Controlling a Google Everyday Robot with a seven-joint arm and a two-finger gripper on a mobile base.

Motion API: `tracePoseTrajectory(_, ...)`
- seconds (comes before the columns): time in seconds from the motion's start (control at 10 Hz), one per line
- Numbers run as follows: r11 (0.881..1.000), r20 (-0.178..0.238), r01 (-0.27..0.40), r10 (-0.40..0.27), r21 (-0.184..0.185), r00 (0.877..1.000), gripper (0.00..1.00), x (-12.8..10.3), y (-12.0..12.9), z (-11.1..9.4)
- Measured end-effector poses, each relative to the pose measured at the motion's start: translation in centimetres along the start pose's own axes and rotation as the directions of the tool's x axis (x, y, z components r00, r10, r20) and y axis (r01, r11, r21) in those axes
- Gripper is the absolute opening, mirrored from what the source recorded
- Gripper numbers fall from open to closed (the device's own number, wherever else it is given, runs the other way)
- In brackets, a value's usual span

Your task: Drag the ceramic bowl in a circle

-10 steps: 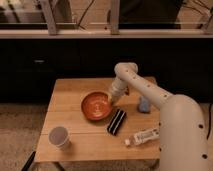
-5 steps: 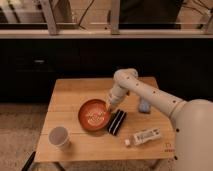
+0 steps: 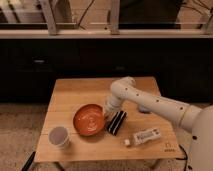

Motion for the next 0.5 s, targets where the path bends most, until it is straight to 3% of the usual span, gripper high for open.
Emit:
tracePoseTrajectory(0.2, 0.999, -0.003, -0.052, 0.052, 0.017, 0.999, 0.0, 0.8, -1.6, 1.2)
tracePoseTrajectory(0.5, 0.998, -0.005, -0.032, 0.032, 0.062, 0.999, 0.0, 1.8, -4.4, 2.6)
